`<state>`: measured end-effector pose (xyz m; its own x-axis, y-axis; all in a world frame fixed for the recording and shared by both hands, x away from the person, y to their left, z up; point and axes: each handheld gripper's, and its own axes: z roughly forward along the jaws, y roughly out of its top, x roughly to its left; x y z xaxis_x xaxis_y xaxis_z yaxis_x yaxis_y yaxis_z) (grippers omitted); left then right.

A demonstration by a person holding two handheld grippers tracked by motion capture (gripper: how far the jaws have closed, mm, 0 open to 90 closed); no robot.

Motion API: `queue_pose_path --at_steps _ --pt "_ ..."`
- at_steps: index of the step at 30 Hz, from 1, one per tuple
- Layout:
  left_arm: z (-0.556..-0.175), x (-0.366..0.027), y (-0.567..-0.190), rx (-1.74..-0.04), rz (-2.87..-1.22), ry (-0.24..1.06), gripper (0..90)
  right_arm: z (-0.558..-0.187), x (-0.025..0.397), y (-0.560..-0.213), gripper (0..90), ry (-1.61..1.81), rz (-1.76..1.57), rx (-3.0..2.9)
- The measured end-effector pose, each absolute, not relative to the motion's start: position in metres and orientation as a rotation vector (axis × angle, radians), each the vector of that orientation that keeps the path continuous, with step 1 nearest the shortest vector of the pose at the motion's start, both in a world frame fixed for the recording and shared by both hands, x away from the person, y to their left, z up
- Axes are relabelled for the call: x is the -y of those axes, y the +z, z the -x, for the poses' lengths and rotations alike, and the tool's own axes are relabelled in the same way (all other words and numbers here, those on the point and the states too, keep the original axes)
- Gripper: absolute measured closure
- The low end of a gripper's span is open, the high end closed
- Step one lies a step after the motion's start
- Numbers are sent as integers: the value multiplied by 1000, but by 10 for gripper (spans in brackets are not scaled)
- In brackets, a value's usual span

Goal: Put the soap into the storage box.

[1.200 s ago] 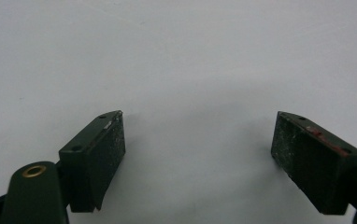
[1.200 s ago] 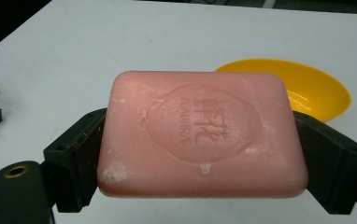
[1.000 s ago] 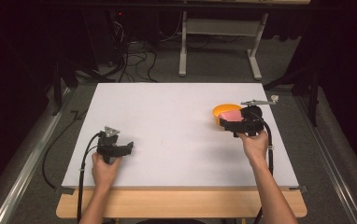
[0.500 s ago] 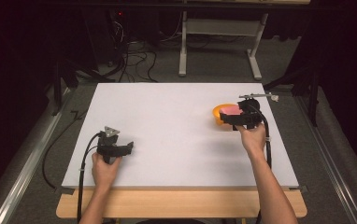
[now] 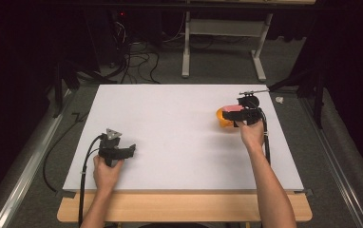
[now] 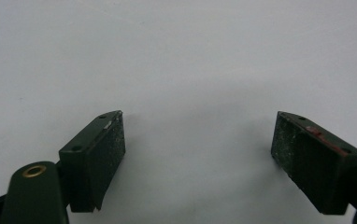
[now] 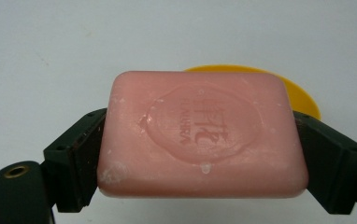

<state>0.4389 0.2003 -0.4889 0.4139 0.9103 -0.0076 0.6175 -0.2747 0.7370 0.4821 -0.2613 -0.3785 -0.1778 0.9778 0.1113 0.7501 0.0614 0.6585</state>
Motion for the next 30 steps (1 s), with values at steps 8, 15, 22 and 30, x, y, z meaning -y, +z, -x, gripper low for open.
queue_pose_path --at_steps 8,15,22,30 --pt "-439 -200 -489 -1293 -2001 558 180 -494 261 -379 137 811 -1755 -1969" --pt "-439 -201 -489 -1291 -2005 557 180 -504 262 -385 137 779 -1793 -1964" --pt "-439 -201 -489 -1292 -2005 559 180 -509 265 -393 137 762 -1827 -1956" --pt "-439 -200 -489 -1292 -2004 561 180 -517 266 -403 136 724 -1863 -1951"
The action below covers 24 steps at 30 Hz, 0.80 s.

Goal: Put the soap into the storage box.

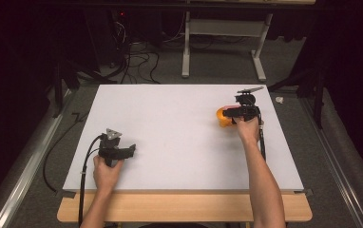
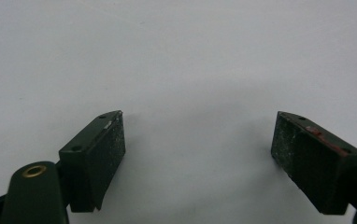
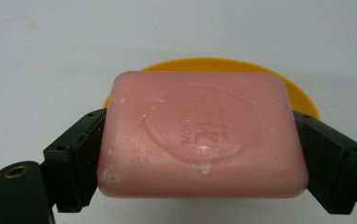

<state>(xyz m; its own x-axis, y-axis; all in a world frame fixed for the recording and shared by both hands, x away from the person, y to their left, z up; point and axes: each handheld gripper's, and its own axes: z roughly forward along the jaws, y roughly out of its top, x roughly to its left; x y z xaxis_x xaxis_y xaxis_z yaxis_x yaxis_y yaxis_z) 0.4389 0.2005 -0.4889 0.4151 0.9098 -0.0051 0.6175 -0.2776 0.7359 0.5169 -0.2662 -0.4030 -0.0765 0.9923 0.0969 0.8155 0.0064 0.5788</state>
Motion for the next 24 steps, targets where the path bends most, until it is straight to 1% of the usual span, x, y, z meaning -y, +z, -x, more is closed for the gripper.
queue_pose_path --at_steps 10,24 --pt "-439 -200 -489 -1292 -2004 561 180 -524 271 -411 136 694 -1912 -1930" --pt "-439 -200 -489 -1293 -2003 560 180 -530 264 -417 135 650 -1923 -1915"
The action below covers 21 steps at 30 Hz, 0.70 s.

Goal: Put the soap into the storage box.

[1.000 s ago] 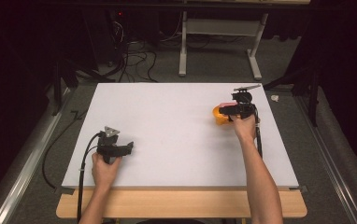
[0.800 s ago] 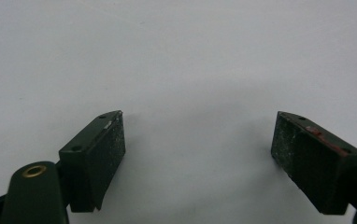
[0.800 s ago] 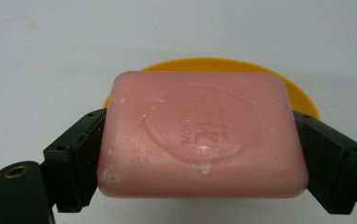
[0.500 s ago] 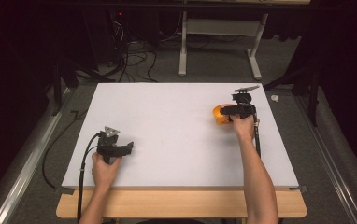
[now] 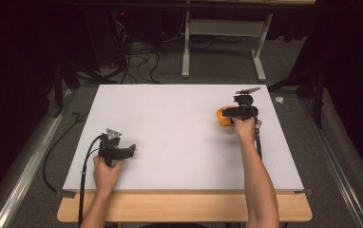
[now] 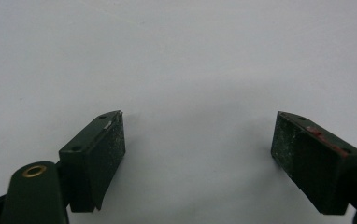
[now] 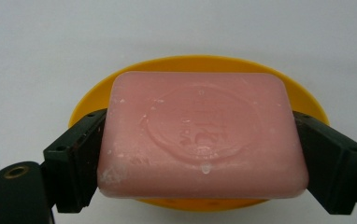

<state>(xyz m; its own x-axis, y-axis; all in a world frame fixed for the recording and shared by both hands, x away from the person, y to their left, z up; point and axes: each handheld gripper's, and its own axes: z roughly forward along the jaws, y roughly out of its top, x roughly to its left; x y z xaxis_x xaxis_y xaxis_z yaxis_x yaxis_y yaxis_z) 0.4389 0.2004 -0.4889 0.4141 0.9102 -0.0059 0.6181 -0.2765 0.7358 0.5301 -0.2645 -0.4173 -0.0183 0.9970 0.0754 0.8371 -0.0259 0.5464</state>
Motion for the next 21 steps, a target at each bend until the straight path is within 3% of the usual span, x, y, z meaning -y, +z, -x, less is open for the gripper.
queue_pose_path --at_steps 21 --pt "-439 -201 -489 -1291 -2006 559 180 -519 258 -400 144 694 -1873 -1894"
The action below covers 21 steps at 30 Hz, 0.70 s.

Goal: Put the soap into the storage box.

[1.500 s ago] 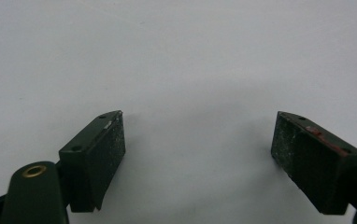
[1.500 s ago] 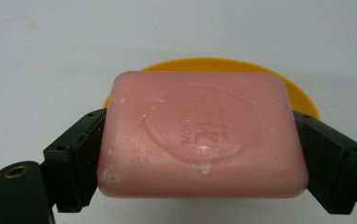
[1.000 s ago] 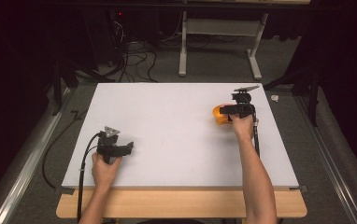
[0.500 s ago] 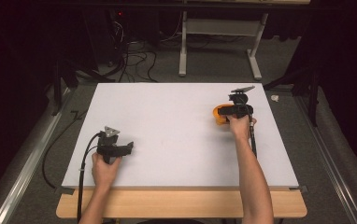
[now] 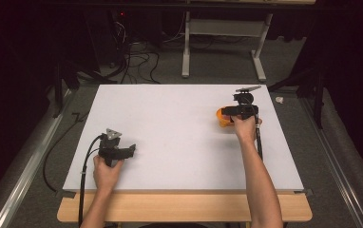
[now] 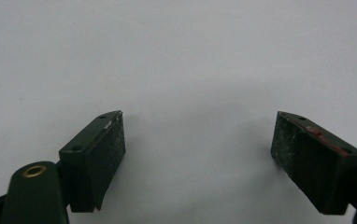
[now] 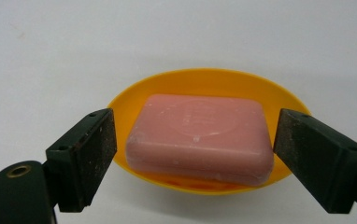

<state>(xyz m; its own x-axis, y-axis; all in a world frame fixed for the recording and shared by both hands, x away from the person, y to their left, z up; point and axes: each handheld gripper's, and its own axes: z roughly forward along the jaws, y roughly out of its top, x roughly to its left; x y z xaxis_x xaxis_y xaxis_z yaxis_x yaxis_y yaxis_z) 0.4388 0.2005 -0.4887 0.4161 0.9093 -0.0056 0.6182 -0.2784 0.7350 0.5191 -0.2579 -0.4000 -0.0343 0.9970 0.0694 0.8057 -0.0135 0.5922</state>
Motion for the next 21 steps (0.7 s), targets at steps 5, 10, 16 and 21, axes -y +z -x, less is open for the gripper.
queue_pose_path --at_steps 5,10,16,21 --pt "-439 -200 -489 -1291 -2004 561 181 -511 256 -396 149 714 -1842 -1897" --pt "-439 -200 -489 -1291 -2004 561 181 -499 255 -386 166 744 -1799 -1894" --pt "-439 -200 -489 -1291 -2004 561 181 -487 259 -381 170 779 -1772 -1893" --pt "-439 -200 -489 -1290 -2005 561 181 -478 262 -378 176 816 -1755 -1892"
